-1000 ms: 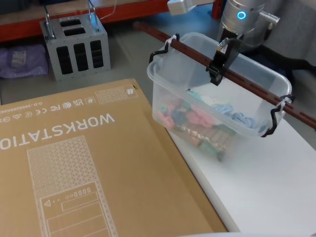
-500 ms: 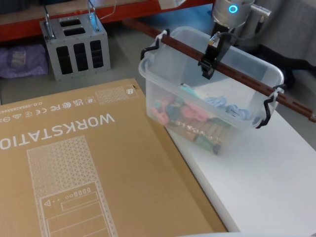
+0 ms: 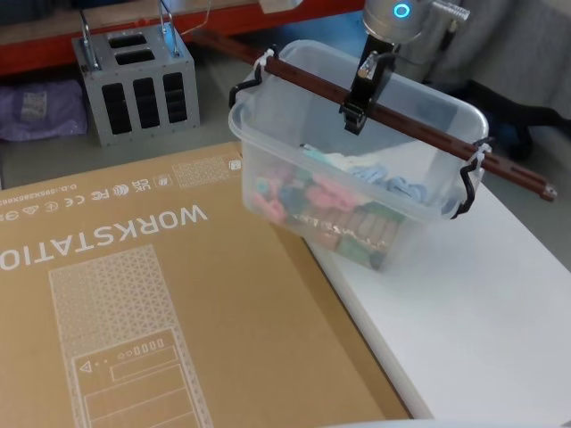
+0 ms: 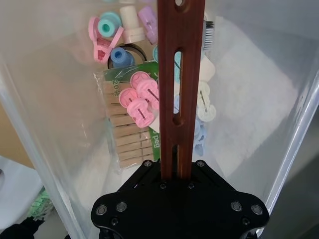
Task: Use one hand to grasp the basket and place it at the designated location.
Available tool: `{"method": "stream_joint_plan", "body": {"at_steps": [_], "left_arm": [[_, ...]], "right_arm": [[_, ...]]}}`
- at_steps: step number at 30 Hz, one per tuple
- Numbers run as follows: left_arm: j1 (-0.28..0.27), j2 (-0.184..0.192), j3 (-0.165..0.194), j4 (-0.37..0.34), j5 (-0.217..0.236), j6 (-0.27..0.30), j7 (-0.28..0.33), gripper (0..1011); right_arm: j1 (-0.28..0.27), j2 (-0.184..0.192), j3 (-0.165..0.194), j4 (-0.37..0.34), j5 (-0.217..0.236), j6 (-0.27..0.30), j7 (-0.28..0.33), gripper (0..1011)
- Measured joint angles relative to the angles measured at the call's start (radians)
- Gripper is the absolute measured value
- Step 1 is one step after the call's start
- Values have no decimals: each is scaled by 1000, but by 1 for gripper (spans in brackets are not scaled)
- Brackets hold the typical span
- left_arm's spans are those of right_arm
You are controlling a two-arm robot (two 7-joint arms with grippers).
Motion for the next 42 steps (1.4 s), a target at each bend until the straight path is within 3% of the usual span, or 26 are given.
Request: {"method": "stream_joint_plan", "body": {"at_steps": [9,24,37,42], "left_arm": [[0,0,0,0,0,0,0,0],[0,0,0,-1,0,0,0,0],[0,0,0,0,0,0,0,0],[0,0,0,0,0,0,0,0]], "right_arm": [[23,-26,-20,5,-5,-35,-12,0],[61,-102,-76,29,-24,-161,-29,0],[73,-132,-121,-4,-44,-216,-52,0],[77,-151,-141,-26,-51,-271,-72,0]]}}
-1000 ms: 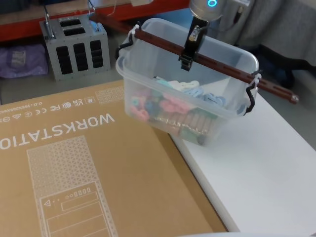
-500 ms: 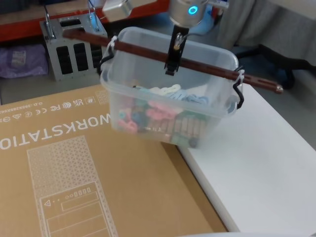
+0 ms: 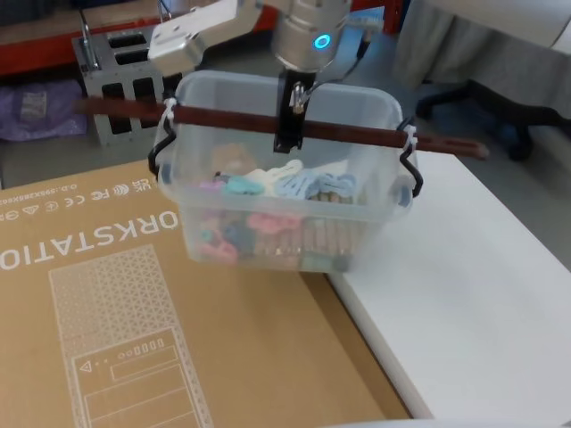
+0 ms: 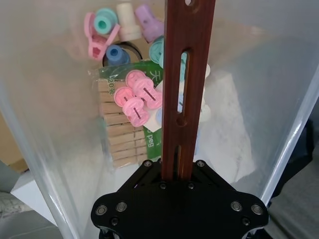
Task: Use one hand to grasp the basket and place it at the designated location.
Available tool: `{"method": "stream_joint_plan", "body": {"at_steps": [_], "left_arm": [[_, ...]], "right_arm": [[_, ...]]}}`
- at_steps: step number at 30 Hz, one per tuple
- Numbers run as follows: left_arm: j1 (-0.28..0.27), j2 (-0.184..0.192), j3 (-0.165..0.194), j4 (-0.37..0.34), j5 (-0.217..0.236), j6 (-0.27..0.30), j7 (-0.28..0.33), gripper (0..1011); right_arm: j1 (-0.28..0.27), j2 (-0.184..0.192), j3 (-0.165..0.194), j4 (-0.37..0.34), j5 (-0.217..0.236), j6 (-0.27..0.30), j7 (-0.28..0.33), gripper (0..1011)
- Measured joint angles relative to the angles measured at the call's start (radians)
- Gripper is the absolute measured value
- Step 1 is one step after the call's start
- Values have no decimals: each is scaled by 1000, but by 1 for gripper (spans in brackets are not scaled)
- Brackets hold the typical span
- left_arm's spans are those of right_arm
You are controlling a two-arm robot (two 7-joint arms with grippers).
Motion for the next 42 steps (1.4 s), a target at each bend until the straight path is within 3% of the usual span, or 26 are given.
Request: {"method": "stream_joint_plan", "body": {"at_steps": [12,17,27,35,42], "left_arm": [[0,0,0,0,0,0,0,0],[0,0,0,0,0,0,0,0],[0,0,0,0,0,0,0,0],[0,0,0,0,0,0,0,0],[0,0,0,0,0,0,0,0]], "right_arm": [[12,-20,-30,-20,0,-53,-24,0],[12,-52,-54,-37,1,-107,-39,0],[3,-89,-86,-74,11,-162,-74,0],[1,-108,-103,-93,14,-171,-92,0],[-8,-141,-140,-130,-10,-172,-107,0]]}}
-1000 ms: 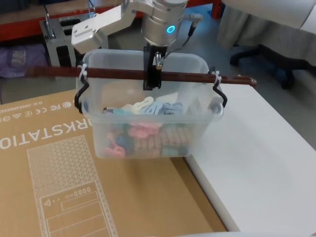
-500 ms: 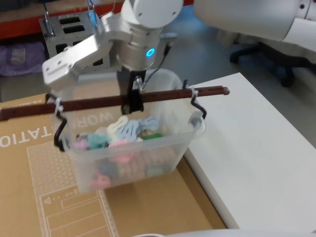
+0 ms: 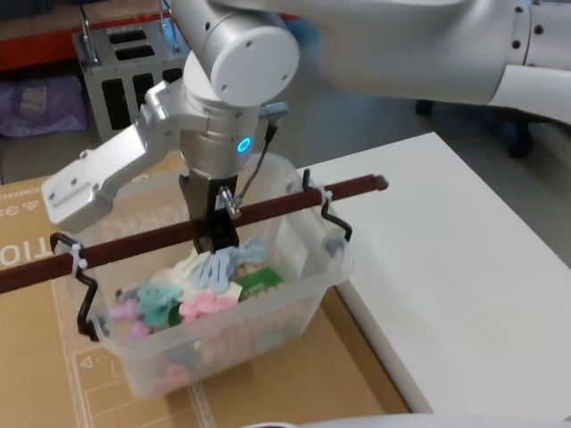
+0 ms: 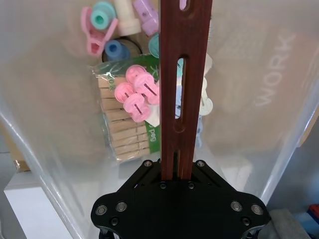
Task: Use one hand to grasp the basket and place it at the designated location.
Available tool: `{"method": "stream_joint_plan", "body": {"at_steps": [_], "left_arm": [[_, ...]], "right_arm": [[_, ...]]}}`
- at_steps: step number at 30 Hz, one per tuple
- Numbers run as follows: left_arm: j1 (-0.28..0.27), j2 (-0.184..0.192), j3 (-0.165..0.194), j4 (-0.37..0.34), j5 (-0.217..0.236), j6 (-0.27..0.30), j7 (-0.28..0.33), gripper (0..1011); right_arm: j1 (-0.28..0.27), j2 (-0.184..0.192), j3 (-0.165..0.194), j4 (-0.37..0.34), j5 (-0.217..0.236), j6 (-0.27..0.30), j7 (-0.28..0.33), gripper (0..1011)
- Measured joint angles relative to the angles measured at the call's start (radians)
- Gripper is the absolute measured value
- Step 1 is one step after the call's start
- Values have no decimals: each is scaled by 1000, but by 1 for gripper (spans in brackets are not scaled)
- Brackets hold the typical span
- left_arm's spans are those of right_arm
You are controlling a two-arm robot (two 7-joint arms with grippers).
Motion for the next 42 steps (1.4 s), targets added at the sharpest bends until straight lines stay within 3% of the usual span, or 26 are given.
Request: {"method": "stream_joint_plan", "body": {"at_steps": [21,42], "left_arm": [[0,0,0,0,0,0,0,0],[0,0,0,0,0,0,0,0]], "right_arm": [[7,-31,-53,17,-12,7,-36,0],[-25,-97,-93,130,-34,120,-60,0]]}}
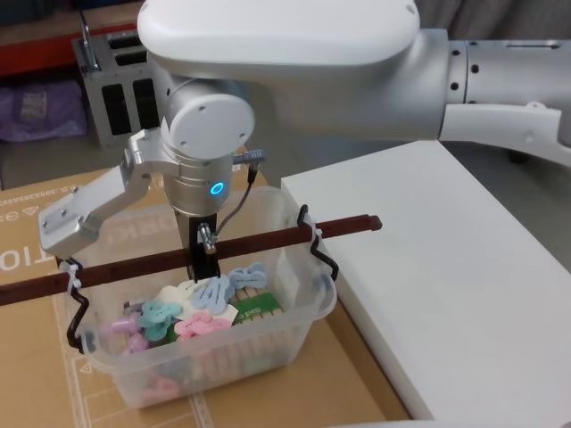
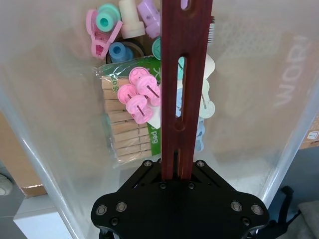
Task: Use one hand to grasp the basket and place it at the designated location.
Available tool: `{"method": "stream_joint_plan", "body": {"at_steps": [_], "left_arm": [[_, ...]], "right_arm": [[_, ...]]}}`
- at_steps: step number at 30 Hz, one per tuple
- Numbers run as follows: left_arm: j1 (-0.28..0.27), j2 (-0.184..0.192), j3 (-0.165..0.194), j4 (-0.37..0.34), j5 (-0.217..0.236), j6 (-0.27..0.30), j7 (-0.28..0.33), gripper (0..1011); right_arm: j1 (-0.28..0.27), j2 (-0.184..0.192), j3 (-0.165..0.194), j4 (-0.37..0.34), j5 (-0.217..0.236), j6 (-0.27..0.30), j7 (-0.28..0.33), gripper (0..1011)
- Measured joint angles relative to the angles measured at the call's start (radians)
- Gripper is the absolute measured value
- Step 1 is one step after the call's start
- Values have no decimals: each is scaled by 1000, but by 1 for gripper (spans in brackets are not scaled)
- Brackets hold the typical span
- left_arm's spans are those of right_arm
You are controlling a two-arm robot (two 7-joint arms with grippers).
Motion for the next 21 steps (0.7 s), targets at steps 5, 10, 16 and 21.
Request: {"method": "stream_joint_plan", "body": {"at_steps": [5,10,16,21], "left_arm": [[0,0,0,0,0,0,0,0],[0,0,0,0,0,0,0,0],[0,0,0,0,0,0,0,0],[0,0,0,0,0,0,0,0]], "right_arm": [[-8,-12,-3,18,-6,12,0,0],[-16,-23,-7,35,-11,20,1,0],[-24,-36,-9,53,-17,31,2,0],[-35,-59,-13,92,-23,43,5,0]]}}
